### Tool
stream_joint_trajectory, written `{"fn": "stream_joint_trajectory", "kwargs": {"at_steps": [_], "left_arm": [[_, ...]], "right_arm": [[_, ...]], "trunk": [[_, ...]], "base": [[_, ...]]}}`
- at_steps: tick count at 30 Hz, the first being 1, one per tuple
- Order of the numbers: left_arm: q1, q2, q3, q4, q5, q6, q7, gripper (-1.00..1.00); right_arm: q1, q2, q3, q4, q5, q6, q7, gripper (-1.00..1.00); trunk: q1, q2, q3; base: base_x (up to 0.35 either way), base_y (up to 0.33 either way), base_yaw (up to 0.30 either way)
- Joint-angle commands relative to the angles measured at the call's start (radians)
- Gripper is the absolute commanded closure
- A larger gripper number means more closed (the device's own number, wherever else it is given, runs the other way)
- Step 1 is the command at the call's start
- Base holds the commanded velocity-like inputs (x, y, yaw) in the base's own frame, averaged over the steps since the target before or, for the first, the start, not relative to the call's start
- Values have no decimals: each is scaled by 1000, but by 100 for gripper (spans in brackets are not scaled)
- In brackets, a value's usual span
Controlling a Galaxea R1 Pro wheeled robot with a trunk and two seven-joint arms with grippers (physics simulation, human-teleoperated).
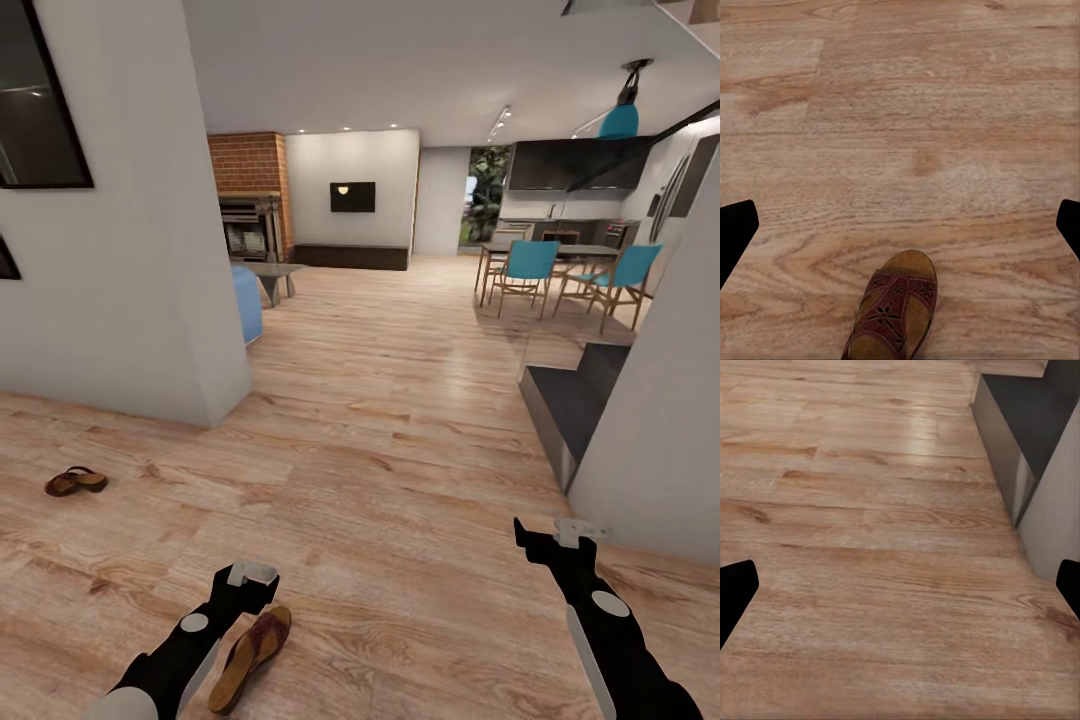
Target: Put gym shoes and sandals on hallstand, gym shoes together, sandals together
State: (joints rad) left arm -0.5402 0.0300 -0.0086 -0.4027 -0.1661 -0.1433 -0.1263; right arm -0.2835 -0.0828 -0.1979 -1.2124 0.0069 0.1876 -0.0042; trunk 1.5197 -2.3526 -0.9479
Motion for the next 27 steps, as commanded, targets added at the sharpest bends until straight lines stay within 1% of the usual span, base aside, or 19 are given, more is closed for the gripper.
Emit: {"fn": "stream_joint_trajectory", "kwargs": {"at_steps": [1, 9, 14, 17, 23, 27], "left_arm": [[0, 0, -1, 0, -8, -4, 0, -100], [0, 4, -1, 2, -10, -5, -3, -100], [0, 12, -1, 4, -13, -5, -6, -100], [0, 23, -1, 7, -21, -5, -7, -100], [0, 34, -1, 10, -37, -6, -10, -100], [0, 37, 0, 11, -59, -6, -13, -100]], "right_arm": [[0, 0, 0, -1, 1, 6, 0, -100], [0, 0, 0, -1, 1, 6, 0, -100], [0, 0, 0, -1, 1, 6, 0, -100], [0, 0, -1, 0, 2, 6, 0, -100], [0, 0, -1, 1, 2, 6, 0, -100], [0, 0, -1, 2, 2, 7, 0, -100]], "trunk": [[0, 0, -1], [0, 0, -1], [0, 0, -1], [0, 0, -1], [23, -42, -24], [38, -70, -42]], "base": [[-18, 0, 0], [-8, 0, 0], [-2, 0, 0], [0, 0, 0], [0, 0, 0], [0, 0, 0]]}}
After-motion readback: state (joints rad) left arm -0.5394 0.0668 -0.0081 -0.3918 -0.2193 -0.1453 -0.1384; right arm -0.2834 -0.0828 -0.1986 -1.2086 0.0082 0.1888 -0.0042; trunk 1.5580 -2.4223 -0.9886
